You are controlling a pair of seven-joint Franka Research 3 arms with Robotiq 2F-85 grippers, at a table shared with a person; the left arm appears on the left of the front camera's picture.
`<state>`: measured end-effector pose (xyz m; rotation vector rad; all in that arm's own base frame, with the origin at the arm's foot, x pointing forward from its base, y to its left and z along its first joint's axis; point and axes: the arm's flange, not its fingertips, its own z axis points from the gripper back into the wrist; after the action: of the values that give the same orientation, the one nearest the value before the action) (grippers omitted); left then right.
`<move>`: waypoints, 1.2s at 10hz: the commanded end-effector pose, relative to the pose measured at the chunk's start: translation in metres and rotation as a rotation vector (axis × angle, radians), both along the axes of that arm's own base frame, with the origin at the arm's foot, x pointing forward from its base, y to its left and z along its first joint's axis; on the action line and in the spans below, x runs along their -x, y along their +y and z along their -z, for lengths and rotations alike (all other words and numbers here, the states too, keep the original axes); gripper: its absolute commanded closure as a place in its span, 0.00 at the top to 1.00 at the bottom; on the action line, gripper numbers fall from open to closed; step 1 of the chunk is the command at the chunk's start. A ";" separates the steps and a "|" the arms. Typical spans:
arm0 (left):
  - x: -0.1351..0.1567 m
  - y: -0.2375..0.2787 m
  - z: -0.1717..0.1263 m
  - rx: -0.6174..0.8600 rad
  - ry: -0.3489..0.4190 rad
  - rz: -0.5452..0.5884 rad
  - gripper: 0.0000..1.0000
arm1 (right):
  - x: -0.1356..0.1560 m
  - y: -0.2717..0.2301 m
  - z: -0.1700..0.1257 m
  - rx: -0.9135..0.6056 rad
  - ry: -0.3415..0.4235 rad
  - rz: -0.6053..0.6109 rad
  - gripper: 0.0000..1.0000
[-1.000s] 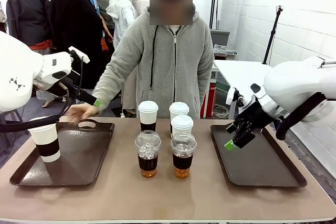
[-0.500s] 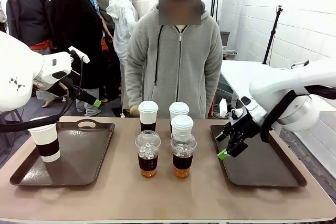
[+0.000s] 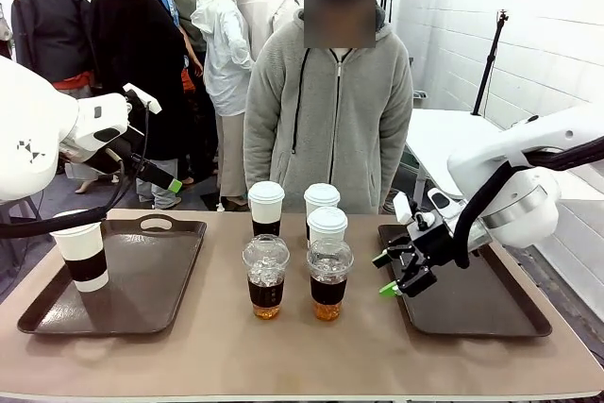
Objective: Distribute the coffee onto the tray.
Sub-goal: Pick up one iced Americano and place it on the right Handle tray.
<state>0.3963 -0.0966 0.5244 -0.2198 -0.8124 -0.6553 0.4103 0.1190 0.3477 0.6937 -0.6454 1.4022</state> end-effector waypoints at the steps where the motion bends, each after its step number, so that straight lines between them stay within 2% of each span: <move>1: -0.002 0.001 -0.001 -0.003 0.008 -0.002 1.00 | -0.006 0.000 -0.002 -0.023 -0.015 0.029 1.00; 2: -0.002 0.001 -0.001 -0.003 0.008 -0.002 1.00 | 0.000 0.000 0.000 0.000 0.000 0.000 1.00; 7: -0.002 0.001 -0.001 -0.003 0.008 -0.002 1.00 | 0.000 0.001 0.001 0.008 0.001 0.008 1.00; 12: -0.002 0.001 -0.001 -0.003 0.008 -0.002 1.00 | -0.011 0.005 0.043 -0.112 -0.048 -0.036 1.00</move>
<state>0.3963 -0.0966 0.5244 -0.2198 -0.8124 -0.6553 0.4124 0.1209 0.3144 0.7317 -0.6996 1.4136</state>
